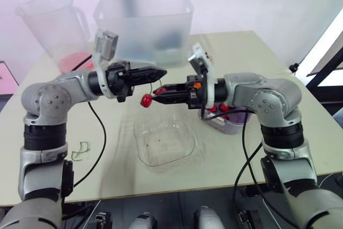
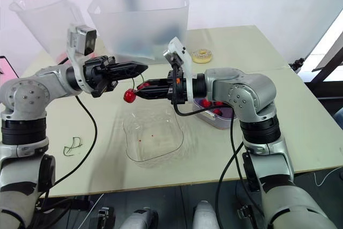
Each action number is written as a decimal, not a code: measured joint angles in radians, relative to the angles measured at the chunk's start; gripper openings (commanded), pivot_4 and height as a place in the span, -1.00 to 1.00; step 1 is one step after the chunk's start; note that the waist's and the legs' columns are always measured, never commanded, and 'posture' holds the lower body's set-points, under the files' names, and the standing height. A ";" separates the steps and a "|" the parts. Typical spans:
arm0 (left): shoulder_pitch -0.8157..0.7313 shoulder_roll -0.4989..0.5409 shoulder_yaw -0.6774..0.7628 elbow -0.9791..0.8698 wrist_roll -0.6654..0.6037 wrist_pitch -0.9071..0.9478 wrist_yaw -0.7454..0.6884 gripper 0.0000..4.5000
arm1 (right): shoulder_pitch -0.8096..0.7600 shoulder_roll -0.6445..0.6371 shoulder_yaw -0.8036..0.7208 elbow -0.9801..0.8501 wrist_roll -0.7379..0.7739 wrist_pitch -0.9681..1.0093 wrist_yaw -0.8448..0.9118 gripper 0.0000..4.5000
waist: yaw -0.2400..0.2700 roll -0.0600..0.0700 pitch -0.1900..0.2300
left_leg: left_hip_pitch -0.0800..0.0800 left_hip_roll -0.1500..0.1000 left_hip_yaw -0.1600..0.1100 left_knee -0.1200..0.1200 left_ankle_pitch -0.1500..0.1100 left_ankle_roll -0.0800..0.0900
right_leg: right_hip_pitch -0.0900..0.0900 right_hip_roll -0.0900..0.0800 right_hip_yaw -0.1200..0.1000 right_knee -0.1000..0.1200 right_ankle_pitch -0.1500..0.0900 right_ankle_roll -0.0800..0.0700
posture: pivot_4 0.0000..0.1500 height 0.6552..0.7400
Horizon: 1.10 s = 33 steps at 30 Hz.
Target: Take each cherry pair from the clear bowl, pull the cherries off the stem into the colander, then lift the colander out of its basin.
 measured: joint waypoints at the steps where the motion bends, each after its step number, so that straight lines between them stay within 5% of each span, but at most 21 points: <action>1: 0.000 0.001 0.000 0.000 0.000 0.000 0.000 -1.00 | 0.005 -0.009 0.005 -0.005 0.000 0.001 0.005 -0.72 | 0.000 0.000 0.000 | 0.000 0.000 0.000 0.000 0.000 0.000 | 0.000 0.000 0.000 0.000 0.000 0.000 | 1.00 1.00; 15: 0.000 -0.002 0.002 0.002 0.000 -0.019 0.012 -1.00 | 0.084 -0.250 -0.011 0.000 0.012 -0.004 0.117 -0.72 | 0.006 0.000 0.000 | 0.000 -0.001 0.001 0.001 0.000 0.000 | 0.000 0.000 0.000 -0.001 0.000 0.000 | 1.00 1.00; 21: 0.019 -0.004 0.005 -0.001 0.000 -0.021 0.015 -1.00 | 0.070 -0.491 0.034 0.244 -0.236 -0.250 0.205 -0.72 | 0.012 0.000 0.000 | 0.000 -0.002 0.005 0.001 0.000 0.000 | 0.000 0.000 0.000 -0.002 0.000 0.000 | 1.00 1.00; 27: 0.029 -0.011 0.003 -0.004 0.003 -0.032 0.016 -1.00 | 0.093 -0.492 0.139 0.497 -0.453 -0.472 0.241 -0.72 | -0.001 0.000 0.000 | 0.000 -0.001 0.005 0.000 0.000 0.000 | 0.000 0.000 0.000 -0.001 0.000 0.000 | 1.00 1.00; 30: 0.030 -0.011 0.003 -0.013 0.012 -0.038 0.016 -1.00 | 0.100 -0.480 0.165 0.549 -0.516 -0.527 0.254 -0.20 | 0.000 0.000 0.000 | 0.000 -0.001 0.005 0.000 0.000 0.000 | 0.000 0.000 0.000 -0.001 0.000 0.000 | 1.00 1.00; 33: 0.030 -0.011 0.003 -0.018 0.018 -0.037 0.024 -1.00 | 0.100 -0.472 0.171 0.571 -0.554 -0.557 0.265 0.52 | 0.001 0.000 0.000 | 0.000 -0.001 0.005 0.000 0.000 0.000 | 0.000 0.000 0.000 -0.002 0.000 0.000 | 1.00 1.00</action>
